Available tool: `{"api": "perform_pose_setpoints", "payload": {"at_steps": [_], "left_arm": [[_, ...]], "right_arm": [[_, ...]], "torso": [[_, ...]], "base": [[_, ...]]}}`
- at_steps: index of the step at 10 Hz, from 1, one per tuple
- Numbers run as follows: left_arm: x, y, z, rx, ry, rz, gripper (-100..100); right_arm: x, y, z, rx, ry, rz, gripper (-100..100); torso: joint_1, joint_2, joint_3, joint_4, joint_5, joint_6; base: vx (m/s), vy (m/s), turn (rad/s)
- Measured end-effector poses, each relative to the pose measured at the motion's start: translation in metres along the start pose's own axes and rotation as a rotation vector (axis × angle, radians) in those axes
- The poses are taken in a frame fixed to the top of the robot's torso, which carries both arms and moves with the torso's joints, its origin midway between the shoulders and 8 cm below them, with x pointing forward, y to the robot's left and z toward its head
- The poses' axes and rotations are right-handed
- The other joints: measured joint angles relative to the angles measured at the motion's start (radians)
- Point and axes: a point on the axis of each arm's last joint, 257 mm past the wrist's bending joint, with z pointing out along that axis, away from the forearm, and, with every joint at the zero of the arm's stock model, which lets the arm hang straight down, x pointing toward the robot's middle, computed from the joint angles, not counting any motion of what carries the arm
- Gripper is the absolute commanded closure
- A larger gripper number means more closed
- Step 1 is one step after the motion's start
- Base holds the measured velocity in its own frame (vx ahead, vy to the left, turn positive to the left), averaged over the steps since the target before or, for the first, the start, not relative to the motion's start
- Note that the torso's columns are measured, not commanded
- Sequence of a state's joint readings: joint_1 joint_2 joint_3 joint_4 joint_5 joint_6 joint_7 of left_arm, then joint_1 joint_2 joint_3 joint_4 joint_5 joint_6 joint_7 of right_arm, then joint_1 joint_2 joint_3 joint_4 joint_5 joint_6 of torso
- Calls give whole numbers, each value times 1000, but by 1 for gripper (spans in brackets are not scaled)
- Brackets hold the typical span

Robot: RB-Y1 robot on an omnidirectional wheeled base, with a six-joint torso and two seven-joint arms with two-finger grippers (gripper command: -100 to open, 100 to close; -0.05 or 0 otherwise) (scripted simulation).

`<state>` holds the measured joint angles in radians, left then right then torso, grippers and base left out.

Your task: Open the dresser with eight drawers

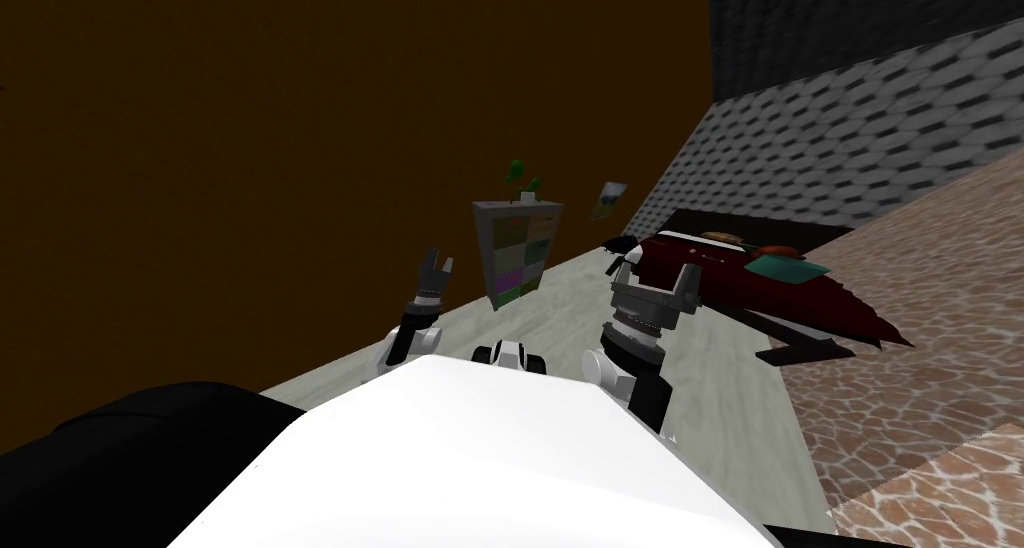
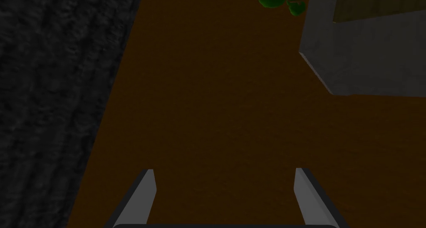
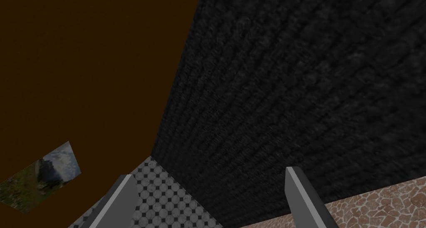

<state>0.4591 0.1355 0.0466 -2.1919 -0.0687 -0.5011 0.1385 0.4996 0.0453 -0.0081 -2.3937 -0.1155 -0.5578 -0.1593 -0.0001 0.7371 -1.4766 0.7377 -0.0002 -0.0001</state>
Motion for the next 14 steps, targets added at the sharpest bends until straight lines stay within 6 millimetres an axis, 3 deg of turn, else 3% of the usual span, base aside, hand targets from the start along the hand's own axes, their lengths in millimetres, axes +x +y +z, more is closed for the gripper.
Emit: {"api": "perform_pose_setpoints", "payload": {"at_steps": [4, 14], "left_arm": [[-19, 44, -7, -80, -23, 11, -100], [-56, 126, -30, -247, -97, 21, -100]], "right_arm": [[0, 0, 0, 0, 0, 0, 0], [0, 0, 0, 0, 0, 0, 0]], "torso": [[-1, 3, 2, 1, 0, 0], [-1, -1, 0, 0, 0, 0]], "base": [[144, -148, 58], [127, -122, 50]]}}
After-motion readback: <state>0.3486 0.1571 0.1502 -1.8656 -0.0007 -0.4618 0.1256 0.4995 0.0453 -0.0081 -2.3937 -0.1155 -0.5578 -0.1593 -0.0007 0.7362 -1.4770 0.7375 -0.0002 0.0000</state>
